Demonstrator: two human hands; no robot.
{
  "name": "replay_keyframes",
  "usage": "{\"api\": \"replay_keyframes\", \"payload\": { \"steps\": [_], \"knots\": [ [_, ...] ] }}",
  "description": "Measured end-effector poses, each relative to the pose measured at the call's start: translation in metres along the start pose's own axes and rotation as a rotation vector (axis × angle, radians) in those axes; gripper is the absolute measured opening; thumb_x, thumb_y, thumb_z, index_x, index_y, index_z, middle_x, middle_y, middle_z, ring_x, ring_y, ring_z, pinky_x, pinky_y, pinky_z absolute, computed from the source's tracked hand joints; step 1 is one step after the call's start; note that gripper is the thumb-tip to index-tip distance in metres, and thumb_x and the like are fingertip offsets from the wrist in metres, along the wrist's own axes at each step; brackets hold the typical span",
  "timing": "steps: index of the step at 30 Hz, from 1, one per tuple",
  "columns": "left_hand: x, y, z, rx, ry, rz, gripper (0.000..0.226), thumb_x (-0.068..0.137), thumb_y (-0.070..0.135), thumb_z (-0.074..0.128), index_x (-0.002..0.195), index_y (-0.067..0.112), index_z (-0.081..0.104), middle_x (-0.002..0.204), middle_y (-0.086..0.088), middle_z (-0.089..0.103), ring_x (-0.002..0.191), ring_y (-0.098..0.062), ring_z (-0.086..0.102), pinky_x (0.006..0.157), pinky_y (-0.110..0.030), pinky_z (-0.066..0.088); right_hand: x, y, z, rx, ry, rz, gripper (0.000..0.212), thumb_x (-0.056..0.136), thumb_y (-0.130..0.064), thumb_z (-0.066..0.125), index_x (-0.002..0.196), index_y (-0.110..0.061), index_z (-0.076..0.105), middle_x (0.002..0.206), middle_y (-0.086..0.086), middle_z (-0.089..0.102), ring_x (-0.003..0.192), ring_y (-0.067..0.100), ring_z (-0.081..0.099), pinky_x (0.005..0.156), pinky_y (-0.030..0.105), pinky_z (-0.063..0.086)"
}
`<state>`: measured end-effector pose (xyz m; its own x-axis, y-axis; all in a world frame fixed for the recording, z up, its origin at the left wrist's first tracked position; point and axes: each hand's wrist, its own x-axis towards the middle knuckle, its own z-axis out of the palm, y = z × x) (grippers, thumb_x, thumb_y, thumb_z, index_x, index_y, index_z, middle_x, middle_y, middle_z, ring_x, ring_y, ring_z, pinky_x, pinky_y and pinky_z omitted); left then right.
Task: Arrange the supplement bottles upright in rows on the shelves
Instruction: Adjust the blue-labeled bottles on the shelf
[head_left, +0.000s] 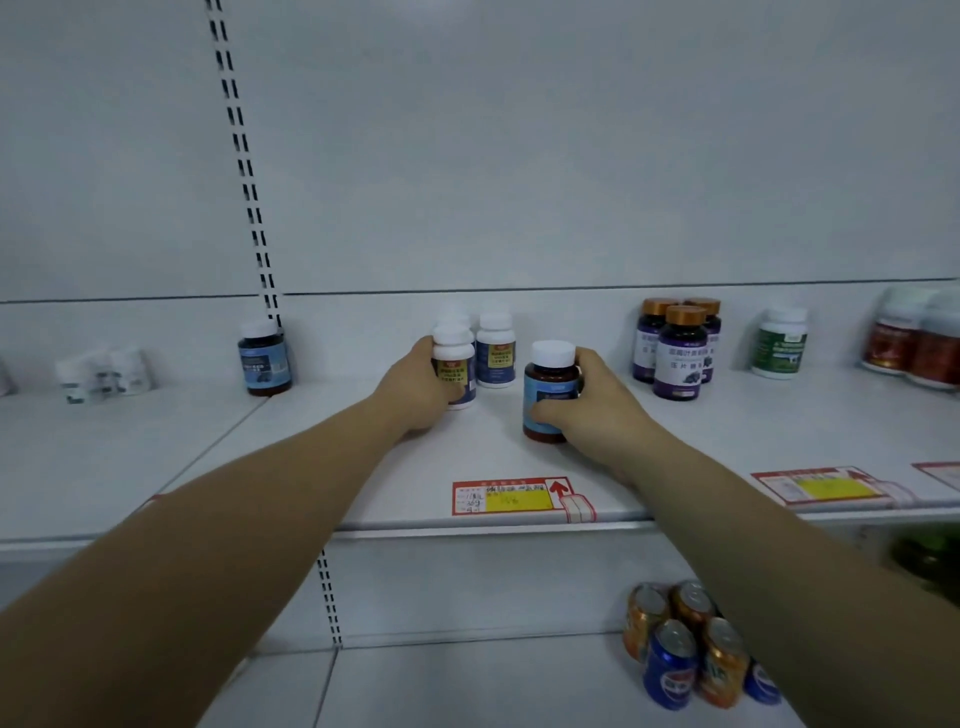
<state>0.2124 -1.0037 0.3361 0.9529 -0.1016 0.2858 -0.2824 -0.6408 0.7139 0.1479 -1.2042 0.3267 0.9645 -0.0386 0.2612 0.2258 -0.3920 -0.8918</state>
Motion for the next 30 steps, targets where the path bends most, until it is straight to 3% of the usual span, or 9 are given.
{"api": "replay_keyframes", "payload": {
  "steps": [6, 12, 15, 17, 20, 24, 30],
  "knots": [
    [0.008, -0.006, 0.003, -0.022, -0.030, 0.015, 0.067, 0.088, 0.021, 0.062, 0.144, 0.025, 0.026, 0.135, -0.005, 0.051, 0.114, -0.021, 0.050, 0.089, -0.027, 0.034, -0.001, -0.001, 0.001, -0.018, 0.018, -0.009, 0.054, 0.078, -0.020, 0.073, 0.116, -0.036, 0.038, 0.099, -0.018, 0.051, 0.093, 0.008, 0.053, 0.079, 0.028, 0.042],
    [0.004, -0.001, -0.004, -0.010, -0.081, -0.041, 0.087, 0.083, 0.032, 0.068, 0.147, 0.019, 0.011, 0.138, -0.008, 0.047, 0.104, -0.020, 0.049, 0.083, -0.029, 0.035, -0.005, -0.005, 0.001, -0.054, 0.037, 0.010, 0.062, 0.079, -0.020, 0.073, 0.130, -0.027, 0.039, 0.110, -0.009, 0.051, 0.103, 0.014, 0.053, 0.086, 0.030, 0.044],
    [-0.007, 0.001, -0.019, 0.082, -0.110, -0.028, 0.084, 0.083, 0.040, 0.067, 0.146, 0.018, 0.016, 0.142, -0.009, 0.044, 0.106, -0.019, 0.048, 0.082, -0.028, 0.033, -0.010, -0.011, 0.002, -0.056, 0.056, 0.013, 0.061, 0.080, -0.021, 0.073, 0.130, -0.026, 0.039, 0.109, -0.009, 0.050, 0.102, 0.013, 0.052, 0.084, 0.029, 0.043],
    [-0.018, 0.003, -0.030, 0.195, -0.157, -0.018, 0.078, 0.086, 0.043, 0.062, 0.147, 0.019, 0.020, 0.147, -0.007, 0.038, 0.122, -0.023, 0.046, 0.087, -0.027, 0.032, -0.014, -0.016, 0.002, -0.019, 0.080, 0.000, 0.059, 0.081, -0.022, 0.073, 0.130, -0.026, 0.040, 0.111, -0.008, 0.051, 0.102, 0.013, 0.052, 0.084, 0.029, 0.045],
    [-0.039, 0.004, -0.043, 0.376, -0.240, -0.010, 0.072, 0.088, 0.049, 0.056, 0.146, 0.019, 0.026, 0.151, -0.004, 0.032, 0.132, -0.023, 0.039, 0.101, -0.029, 0.031, -0.018, -0.028, 0.004, -0.028, 0.084, -0.049, 0.057, 0.082, -0.026, 0.073, 0.129, -0.026, 0.042, 0.111, -0.008, 0.051, 0.101, 0.013, 0.054, 0.082, 0.028, 0.045],
    [-0.068, -0.006, -0.073, 0.505, -0.243, -0.059, 0.065, 0.088, 0.058, 0.048, 0.142, 0.024, 0.035, 0.149, -0.001, 0.036, 0.130, -0.021, 0.040, 0.101, -0.029, 0.030, -0.012, -0.056, 0.024, -0.036, -0.024, -0.123, 0.047, 0.079, -0.026, 0.074, 0.114, -0.029, 0.044, 0.101, -0.015, 0.054, 0.090, 0.005, 0.056, 0.070, 0.019, 0.044],
    [-0.100, -0.050, -0.134, 0.556, -0.212, -0.230, 0.067, 0.086, 0.064, 0.044, 0.141, 0.026, 0.037, 0.151, 0.000, 0.033, 0.133, -0.021, 0.036, 0.106, -0.033, 0.027, -0.007, -0.087, 0.091, -0.025, -0.186, -0.082, 0.044, 0.074, -0.021, 0.075, 0.106, -0.024, 0.045, 0.095, -0.008, 0.055, 0.084, 0.007, 0.056, 0.063, 0.022, 0.045]
  ]
}}
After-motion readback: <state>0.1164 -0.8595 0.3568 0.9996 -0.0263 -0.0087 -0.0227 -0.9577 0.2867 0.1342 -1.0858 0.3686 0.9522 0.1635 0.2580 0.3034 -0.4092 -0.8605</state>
